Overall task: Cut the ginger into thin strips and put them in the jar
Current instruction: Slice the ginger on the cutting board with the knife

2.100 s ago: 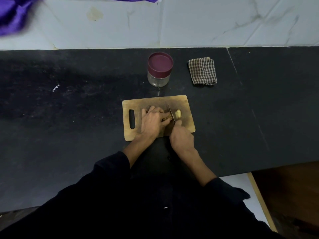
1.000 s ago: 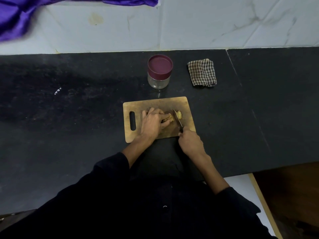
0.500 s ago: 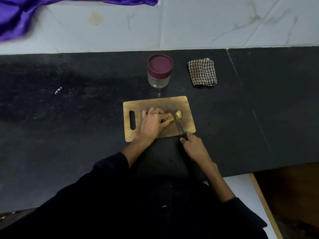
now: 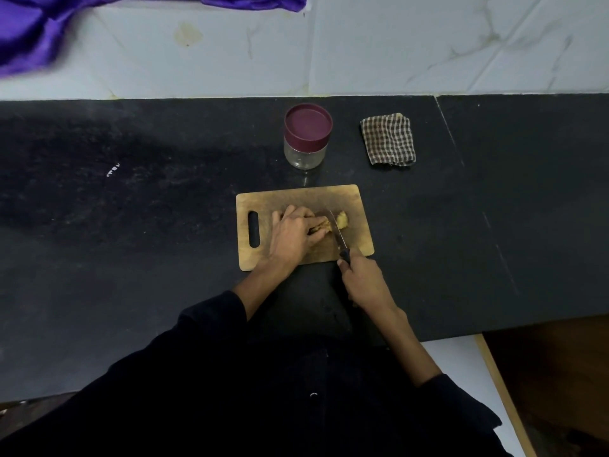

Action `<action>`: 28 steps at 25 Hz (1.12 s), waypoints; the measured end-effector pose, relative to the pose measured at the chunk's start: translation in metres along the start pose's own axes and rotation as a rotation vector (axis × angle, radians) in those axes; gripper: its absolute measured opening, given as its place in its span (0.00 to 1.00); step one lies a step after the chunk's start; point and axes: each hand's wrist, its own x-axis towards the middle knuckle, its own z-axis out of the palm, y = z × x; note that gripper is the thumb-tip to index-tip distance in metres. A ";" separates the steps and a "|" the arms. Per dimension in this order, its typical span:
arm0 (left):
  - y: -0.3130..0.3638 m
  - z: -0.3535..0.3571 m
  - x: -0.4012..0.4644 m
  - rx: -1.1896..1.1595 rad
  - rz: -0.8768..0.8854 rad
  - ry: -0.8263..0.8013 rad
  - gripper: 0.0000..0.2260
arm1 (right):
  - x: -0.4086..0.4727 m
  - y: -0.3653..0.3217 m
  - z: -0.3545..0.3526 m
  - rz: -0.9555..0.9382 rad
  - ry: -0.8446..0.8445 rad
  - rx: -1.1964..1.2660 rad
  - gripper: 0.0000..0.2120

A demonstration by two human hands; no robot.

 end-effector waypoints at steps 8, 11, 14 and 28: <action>-0.002 0.002 0.002 -0.022 0.004 0.002 0.15 | 0.000 -0.007 0.004 -0.030 0.033 -0.140 0.06; -0.002 0.003 0.002 -0.025 0.001 -0.004 0.15 | -0.003 -0.012 0.010 -0.018 0.063 -0.168 0.05; -0.001 0.001 0.003 -0.023 0.003 -0.007 0.15 | -0.003 -0.018 0.014 0.000 0.081 -0.192 0.05; 0.002 0.000 0.002 0.000 0.004 -0.012 0.13 | 0.018 -0.038 0.012 0.010 0.123 -0.278 0.09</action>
